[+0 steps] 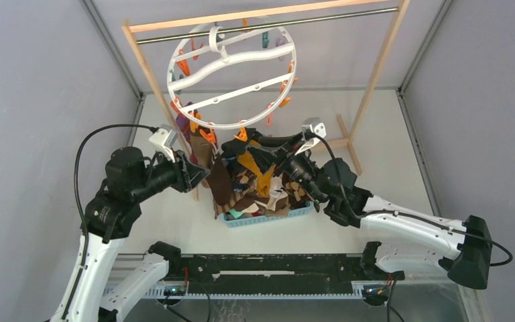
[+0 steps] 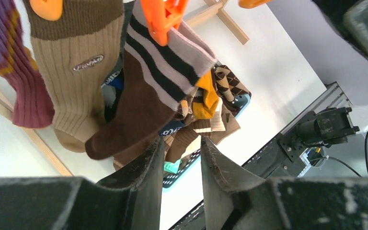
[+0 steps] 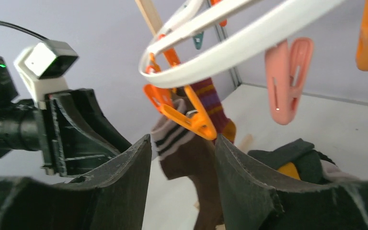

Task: Clip the socks to the hanger
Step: Clamp the sock onto the hanger, then open the clamp at the hanger.

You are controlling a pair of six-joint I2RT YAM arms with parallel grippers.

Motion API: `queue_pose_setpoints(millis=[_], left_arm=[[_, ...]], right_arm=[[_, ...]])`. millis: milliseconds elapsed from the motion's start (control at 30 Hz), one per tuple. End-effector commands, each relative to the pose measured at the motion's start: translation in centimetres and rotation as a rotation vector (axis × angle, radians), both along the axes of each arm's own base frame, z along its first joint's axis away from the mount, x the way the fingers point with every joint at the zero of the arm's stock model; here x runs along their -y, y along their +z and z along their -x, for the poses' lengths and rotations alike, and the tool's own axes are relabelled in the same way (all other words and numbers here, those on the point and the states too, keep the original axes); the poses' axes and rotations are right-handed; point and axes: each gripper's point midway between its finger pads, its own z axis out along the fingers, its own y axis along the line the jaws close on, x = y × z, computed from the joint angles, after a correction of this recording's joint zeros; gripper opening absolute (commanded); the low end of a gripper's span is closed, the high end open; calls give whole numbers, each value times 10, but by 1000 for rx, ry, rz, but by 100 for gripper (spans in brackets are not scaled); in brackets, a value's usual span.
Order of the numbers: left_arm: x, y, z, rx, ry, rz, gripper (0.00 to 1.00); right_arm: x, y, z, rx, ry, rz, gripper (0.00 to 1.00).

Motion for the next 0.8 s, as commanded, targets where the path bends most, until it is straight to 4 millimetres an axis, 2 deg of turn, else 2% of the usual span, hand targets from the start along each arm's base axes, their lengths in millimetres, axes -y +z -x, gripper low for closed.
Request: queue_pose_setpoints(millis=[0, 100, 233, 500, 767], left_arm=[[0, 14, -2, 62, -10, -1, 36], [0, 20, -1, 71, -13, 3, 36], [0, 24, 2, 75, -19, 6, 36], [-1, 39, 11, 96, -21, 25, 36], [-3, 56, 16, 127, -20, 41, 35]], right_arm=[[-1, -10, -10, 64, -38, 80, 60], [-10, -8, -11, 136, -23, 99, 63], [-16, -5, -22, 196, -68, 110, 61], [-19, -8, -46, 309, -262, 213, 57], [-31, -5, -52, 415, -399, 298, 52]])
